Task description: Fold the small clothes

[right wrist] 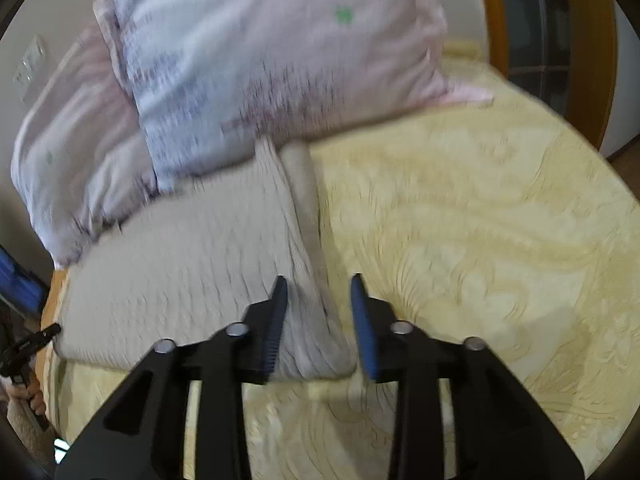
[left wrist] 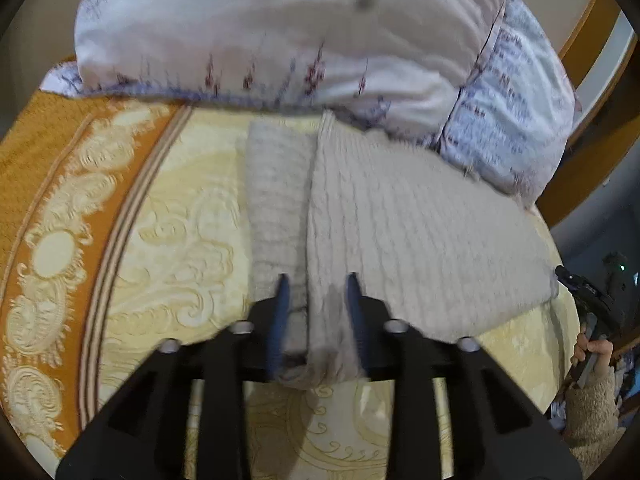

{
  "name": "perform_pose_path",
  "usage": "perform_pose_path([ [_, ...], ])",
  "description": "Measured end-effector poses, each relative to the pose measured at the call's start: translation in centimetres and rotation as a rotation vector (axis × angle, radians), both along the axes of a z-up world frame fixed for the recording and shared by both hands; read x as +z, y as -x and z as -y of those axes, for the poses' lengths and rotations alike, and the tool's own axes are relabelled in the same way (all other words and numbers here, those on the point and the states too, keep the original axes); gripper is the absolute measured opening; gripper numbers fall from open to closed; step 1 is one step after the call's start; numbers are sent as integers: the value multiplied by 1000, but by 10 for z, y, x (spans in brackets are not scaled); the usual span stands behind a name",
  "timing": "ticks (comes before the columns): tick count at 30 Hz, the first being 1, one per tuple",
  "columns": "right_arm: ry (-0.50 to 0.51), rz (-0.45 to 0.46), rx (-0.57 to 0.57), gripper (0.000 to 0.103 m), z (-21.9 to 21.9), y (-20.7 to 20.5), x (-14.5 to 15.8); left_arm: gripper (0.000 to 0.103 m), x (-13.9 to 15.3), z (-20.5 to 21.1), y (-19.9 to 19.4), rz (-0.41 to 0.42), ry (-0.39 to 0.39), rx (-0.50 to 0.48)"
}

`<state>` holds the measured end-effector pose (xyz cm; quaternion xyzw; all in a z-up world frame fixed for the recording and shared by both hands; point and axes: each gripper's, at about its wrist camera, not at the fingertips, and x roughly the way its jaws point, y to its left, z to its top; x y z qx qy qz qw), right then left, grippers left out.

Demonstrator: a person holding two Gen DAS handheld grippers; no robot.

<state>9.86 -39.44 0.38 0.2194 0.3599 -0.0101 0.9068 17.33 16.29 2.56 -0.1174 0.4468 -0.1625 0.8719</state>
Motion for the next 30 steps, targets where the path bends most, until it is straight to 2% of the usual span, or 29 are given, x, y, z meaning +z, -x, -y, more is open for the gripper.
perform_pose_path([
  [1, 1, 33, 15, 36, -4, 1, 7, 53, 6, 1, 1, 26, -12, 15],
  [3, -4, 46, 63, 36, -12, -5, 12, 57, 18, 8, 3, 84, -20, 15],
  [5, 8, 33, 117, 36, -29, -15, 14, 62, 24, 20, 0, 98, -9, -11],
  [9, 35, 4, 169, 38, -52, -33, 11, 64, 21, 46, -8, 90, -33, -61],
  [11, 53, -13, 178, 46, -58, -40, 9, 66, 14, 54, -13, 70, -48, -69],
  [12, 59, -26, 175, 50, -60, -41, 6, 67, 10, 55, -14, 60, -58, -67],
  [16, 86, -68, 177, 52, -65, -45, -5, 67, -8, 54, -21, 9, -63, -53],
  [18, 133, -71, 181, 53, -71, -44, -5, 67, -10, 52, -21, 13, -54, -52],
  [22, 155, -79, 176, 57, -74, -48, -5, 71, -11, 55, -21, 13, -59, -57],
  [24, 159, -83, 174, 57, -75, -48, -5, 72, -8, 52, -19, 9, -38, -51],
  [27, 154, -87, 168, 60, -76, -48, -4, 75, 0, 39, -14, 11, 32, -23],
  [30, 174, -95, 158, 63, -80, -47, -1, 80, 7, 17, -13, 27, 41, 46],
])
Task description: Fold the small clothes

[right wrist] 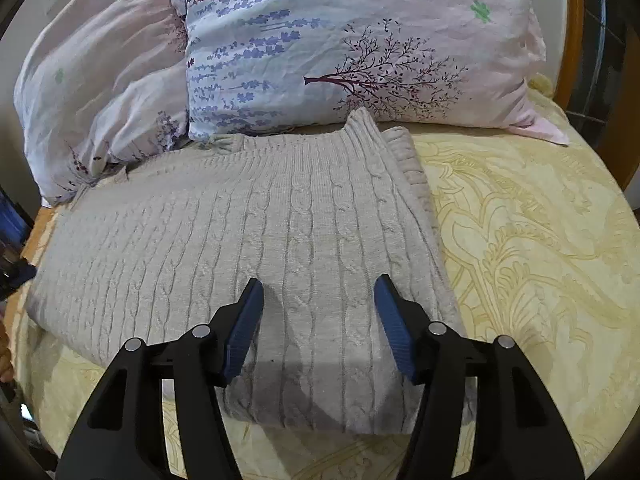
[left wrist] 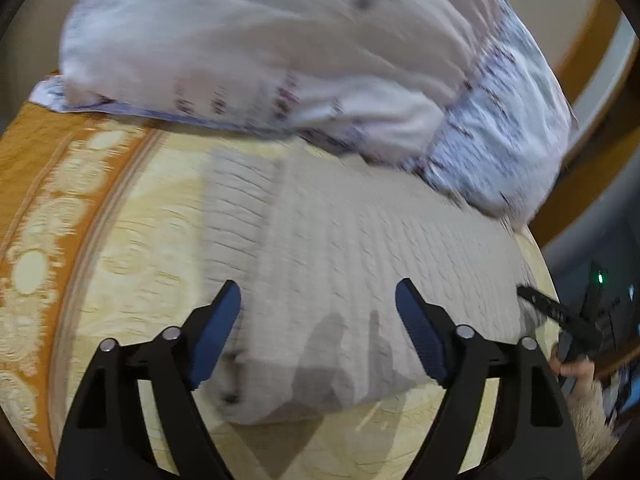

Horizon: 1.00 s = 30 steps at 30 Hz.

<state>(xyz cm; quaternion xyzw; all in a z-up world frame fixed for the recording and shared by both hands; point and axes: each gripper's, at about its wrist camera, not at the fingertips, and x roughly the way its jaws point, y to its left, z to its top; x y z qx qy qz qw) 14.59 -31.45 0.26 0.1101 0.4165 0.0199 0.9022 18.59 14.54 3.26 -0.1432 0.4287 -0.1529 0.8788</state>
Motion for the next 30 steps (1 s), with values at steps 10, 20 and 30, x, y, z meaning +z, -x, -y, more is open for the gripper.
perform_pose_path([
  [10, 25, 15, 26, 72, -29, -5, 10, 85, -15, -60, -14, -102, 158, 176],
  [20, 46, 56, 75, 76, -67, -14, 15, 85, -22, -57, -29, -148, 206, 181],
  [30, 66, 54, 142, 76, -99, -32, 13, 85, -26, -36, -48, -166, 178, 139],
])
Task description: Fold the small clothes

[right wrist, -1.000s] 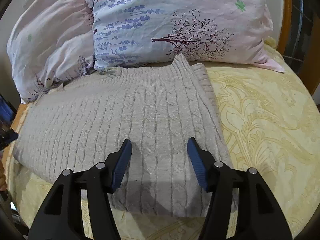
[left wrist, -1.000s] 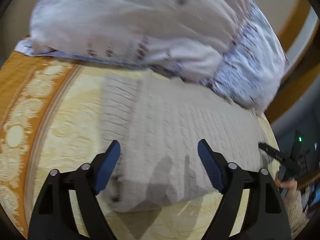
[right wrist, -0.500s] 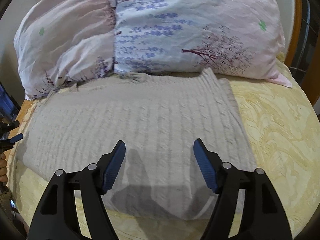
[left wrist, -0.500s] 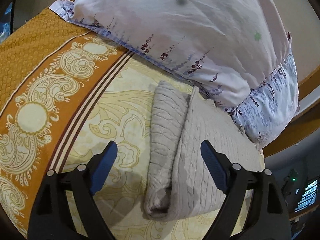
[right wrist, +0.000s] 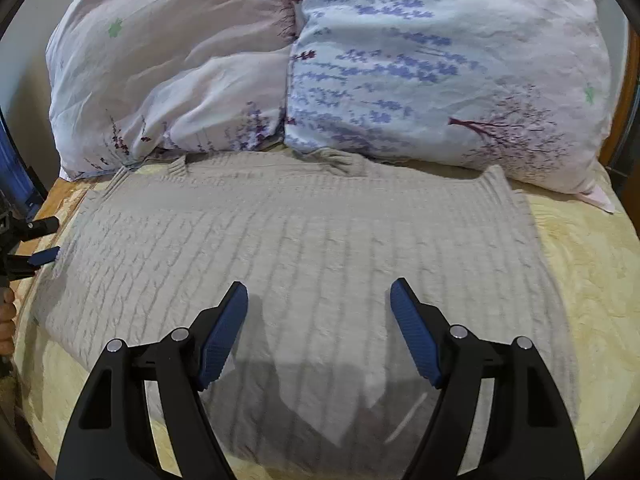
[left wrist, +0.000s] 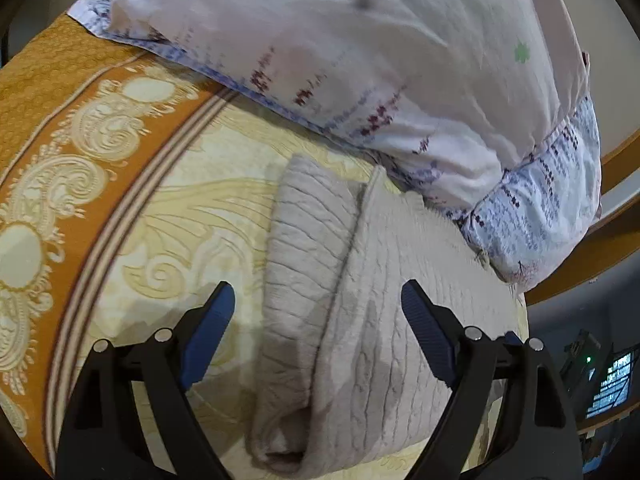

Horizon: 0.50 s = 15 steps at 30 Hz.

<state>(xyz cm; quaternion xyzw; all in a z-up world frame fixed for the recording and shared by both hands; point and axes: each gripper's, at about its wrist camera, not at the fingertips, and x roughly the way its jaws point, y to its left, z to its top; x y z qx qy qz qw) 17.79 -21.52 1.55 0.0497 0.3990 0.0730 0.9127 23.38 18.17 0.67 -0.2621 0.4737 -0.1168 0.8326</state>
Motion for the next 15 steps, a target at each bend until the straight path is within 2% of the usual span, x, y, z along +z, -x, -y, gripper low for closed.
perform_pose_path([
  [6, 53, -11, 14, 77, -12, -7, -7, 83, -1, 17, -3, 5, -17, -33],
  [8, 57, -7, 14, 77, -12, -7, -8, 79, 0, 20, -3, 9, -28, -35],
  [13, 46, -9, 15, 78, -11, -7, -10, 69, -2, 23, -4, 0, 8, -35],
  [15, 46, -8, 17, 78, -13, -8, -11, 69, -3, 25, -5, -2, 13, -31],
])
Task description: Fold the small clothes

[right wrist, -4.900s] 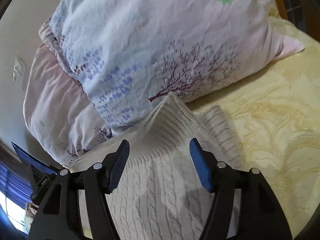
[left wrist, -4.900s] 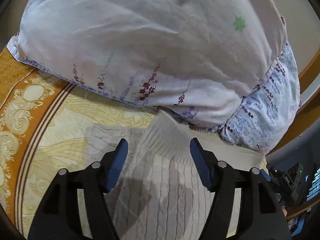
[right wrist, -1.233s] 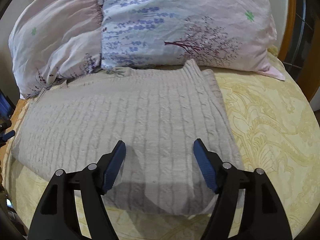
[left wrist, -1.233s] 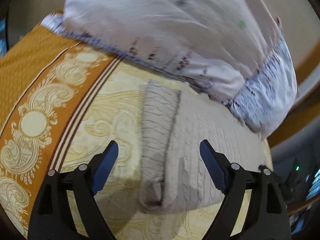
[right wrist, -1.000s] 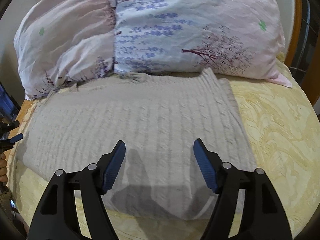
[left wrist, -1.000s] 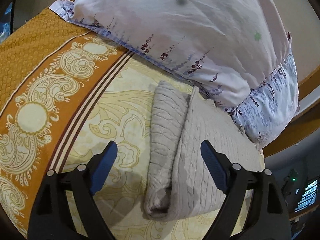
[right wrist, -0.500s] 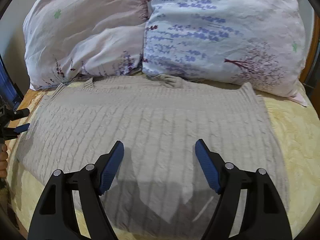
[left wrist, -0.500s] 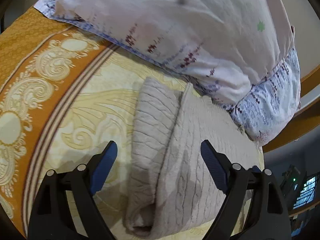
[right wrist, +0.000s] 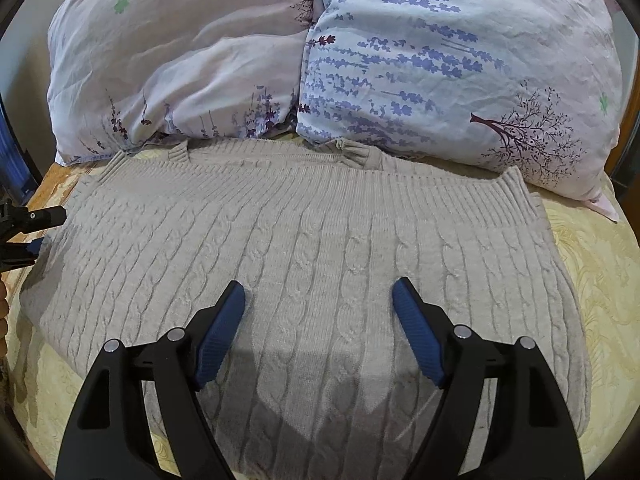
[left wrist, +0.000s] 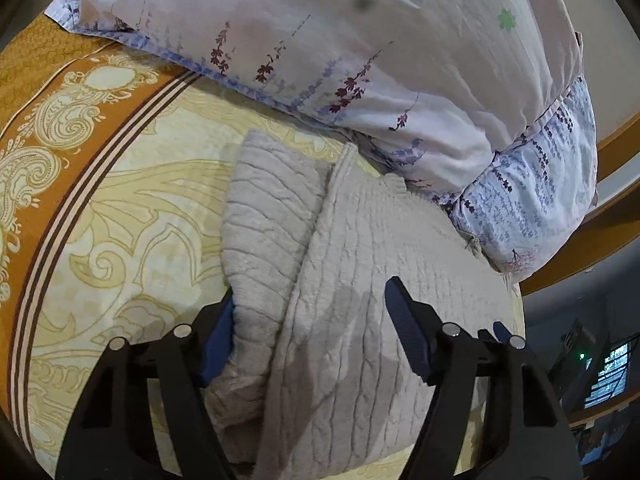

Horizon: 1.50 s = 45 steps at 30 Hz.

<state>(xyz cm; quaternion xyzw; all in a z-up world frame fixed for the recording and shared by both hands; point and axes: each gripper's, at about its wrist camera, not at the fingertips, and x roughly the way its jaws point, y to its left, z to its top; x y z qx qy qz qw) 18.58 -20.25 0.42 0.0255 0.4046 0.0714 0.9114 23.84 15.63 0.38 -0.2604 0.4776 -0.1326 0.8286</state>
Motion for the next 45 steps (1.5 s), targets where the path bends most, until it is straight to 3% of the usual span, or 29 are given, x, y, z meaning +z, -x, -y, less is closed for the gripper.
perform_pose_path([
  [12, -8, 8, 4, 79, 1, 1, 0, 45, -7, 7, -5, -37, 57, 18],
  [17, -19, 8, 3, 79, 2, 3, 1, 24, -7, 9, -7, -49, 78, 26],
  [34, -214, 0, -29, 79, 57, 23, 9, 20, 54, 69, -1, 77, 178, -55],
  [45, -272, 12, -81, 79, 100, 39, 6, 19, 64, 153, -17, 40, 229, -133],
])
